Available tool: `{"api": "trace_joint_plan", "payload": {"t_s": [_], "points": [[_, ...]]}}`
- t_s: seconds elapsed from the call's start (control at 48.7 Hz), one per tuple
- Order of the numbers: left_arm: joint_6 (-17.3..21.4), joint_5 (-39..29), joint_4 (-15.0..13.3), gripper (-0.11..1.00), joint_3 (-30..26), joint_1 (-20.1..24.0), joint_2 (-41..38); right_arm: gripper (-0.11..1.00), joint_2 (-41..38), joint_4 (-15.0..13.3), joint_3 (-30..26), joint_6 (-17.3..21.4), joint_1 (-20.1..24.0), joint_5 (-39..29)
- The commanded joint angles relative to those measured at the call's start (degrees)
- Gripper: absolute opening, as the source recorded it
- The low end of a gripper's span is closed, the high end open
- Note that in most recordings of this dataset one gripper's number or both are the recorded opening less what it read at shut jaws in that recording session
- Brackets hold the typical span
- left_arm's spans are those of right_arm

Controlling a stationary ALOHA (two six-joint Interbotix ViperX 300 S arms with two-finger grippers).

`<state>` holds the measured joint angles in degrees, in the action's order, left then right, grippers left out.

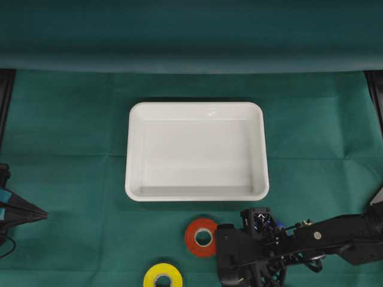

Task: Put the tape into the white case with the right arm.
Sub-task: 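Close the right gripper on the black tape roll's rim, then lift the black tape and carry it over the white tray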

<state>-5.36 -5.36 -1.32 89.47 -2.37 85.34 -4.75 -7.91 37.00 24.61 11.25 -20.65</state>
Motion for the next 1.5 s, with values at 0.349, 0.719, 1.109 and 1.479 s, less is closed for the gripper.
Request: {"api": "trace_joint_plan", "payload": {"t_s": [0.349, 0.719, 1.109, 1.479], "points": [[0.0, 0.62, -0.09, 0.0, -0.79, 0.18, -1.05, -0.01, 6.94, 0.79, -8.0, 3.08, 0.0, -16.61], [0.0, 0.53, -0.09, 0.0, -0.79, 0.18, -1.05, -0.01, 9.58, 0.79, -8.17, 3.43, -0.18, -18.46], [0.0, 0.53, -0.09, 0.0, -0.79, 0.18, -1.05, -0.01, 9.84, -0.62, -8.35, 2.9, -6.24, -18.19], [0.0, 0.53, -0.09, 0.0, -0.79, 0.18, -1.05, -0.01, 10.02, -3.34, -7.21, 2.29, -16.87, -18.11]]}}
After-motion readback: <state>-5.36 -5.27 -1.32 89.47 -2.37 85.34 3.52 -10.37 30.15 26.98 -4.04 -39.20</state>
